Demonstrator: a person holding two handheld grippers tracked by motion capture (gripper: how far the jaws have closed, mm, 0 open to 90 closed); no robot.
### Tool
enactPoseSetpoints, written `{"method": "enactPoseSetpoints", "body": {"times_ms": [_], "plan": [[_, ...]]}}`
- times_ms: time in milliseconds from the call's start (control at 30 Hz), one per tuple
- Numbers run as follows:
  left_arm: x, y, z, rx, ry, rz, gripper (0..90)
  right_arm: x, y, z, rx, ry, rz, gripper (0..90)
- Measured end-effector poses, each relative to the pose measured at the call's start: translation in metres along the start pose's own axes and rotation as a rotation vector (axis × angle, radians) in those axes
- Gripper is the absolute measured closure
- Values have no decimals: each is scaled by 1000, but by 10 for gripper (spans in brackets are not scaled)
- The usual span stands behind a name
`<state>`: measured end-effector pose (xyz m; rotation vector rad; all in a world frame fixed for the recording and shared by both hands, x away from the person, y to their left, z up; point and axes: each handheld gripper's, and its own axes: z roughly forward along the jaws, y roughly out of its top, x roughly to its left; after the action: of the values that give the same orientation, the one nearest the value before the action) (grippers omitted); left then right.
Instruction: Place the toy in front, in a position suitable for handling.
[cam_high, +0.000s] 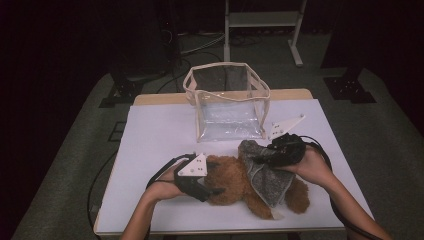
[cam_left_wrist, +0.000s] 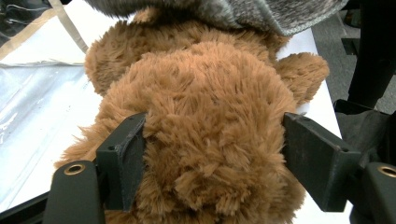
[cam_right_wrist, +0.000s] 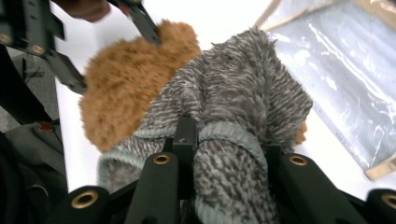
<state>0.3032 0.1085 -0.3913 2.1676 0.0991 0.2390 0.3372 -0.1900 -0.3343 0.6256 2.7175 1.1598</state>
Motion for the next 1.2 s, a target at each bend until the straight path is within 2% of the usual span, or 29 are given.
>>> {"method": "enactPoseSetpoints", "body": {"times_ms": [100,133,167,200,267,333,400,433,500,600,733,833,933,967,1000,1033,1067,1100,1200], "plan": [[3,-1,0,-11,25,-9,194,-4,-4,4,7,18,16,690],[5,-2,0,-20,38,-32,194,-4,-6,6,6,28,21,690],[6,-2,1,-25,35,-42,183,-3,-11,9,8,49,39,690],[8,-3,1,-48,29,-66,184,-1,-13,9,5,52,43,690],[10,-3,1,-61,20,-84,190,4,-18,9,1,57,50,692],[11,-3,-1,-70,11,-89,203,6,-21,9,0,59,47,692],[14,-3,-3,-76,4,-95,222,16,-30,8,-27,72,60,695],[14,-3,-3,-76,4,-95,221,16,-30,8,-27,72,60,695],[13,-2,-2,-74,1,-98,207,25,-36,9,-47,72,56,695],[12,-3,1,-107,-12,-129,226,37,-43,9,-76,67,49,696],[8,-9,1,-131,-23,-158,237,43,-47,7,-89,68,41,696],[7,-10,0,-125,-10,-162,239,42,-43,3,-96,58,27,695],[7,-11,-1,-113,-4,-167,242,28,-27,-4,-102,36,13,695],[7,-11,-1,-113,-5,-168,242,28,-27,-4,-102,36,13,695],[7,-11,-2,-114,-4,-168,242,18,-20,-5,-86,-5,5,693],[7,-11,-2,-114,-4,-168,242,18,-20,-5,-86,-5,5,693],[7,-11,-3,-110,-4,-161,242,7,-18,-2,-72,-7,18,689],[8,-11,-4,-106,-4,-163,241,5,-18,0,-62,-1,18,686],[8,-11,-6,-104,-4,-158,238,3,-26,8,-63,24,25,683]]}}
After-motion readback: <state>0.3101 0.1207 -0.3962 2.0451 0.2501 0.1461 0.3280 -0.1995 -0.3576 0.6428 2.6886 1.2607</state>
